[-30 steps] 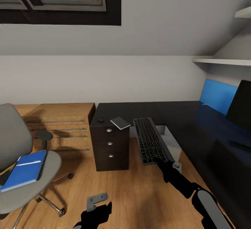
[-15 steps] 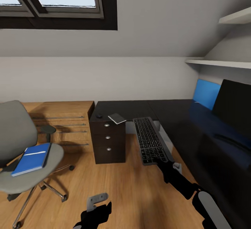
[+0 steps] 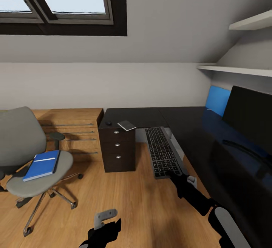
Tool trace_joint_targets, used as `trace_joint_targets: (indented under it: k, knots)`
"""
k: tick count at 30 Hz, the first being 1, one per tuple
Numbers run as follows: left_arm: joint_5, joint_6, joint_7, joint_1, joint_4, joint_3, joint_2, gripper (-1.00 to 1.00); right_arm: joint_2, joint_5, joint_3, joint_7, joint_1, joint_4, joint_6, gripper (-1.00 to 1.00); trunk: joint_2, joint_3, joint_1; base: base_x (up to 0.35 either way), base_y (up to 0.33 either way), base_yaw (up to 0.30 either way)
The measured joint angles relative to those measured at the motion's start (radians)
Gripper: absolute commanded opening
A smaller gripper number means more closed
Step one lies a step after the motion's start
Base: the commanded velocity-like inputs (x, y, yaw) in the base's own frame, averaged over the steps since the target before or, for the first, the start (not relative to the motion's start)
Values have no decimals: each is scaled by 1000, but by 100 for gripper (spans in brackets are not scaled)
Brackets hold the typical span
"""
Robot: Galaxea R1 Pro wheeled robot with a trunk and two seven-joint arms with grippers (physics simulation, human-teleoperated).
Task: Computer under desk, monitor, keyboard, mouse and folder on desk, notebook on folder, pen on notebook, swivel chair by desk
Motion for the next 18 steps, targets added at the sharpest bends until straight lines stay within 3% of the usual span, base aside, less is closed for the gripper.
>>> trace_joint_targets:
  k: [11,18]
  knots:
    - [-5,0,0,0,0,0,0,100,0,0,0,0,0,0,0,-100,77,34,-42,0,0,0]
    - [-1,0,0,0,1,1,0,100,0,1,0,1,0,0,0,-100,77,35,-42,0,0,0]
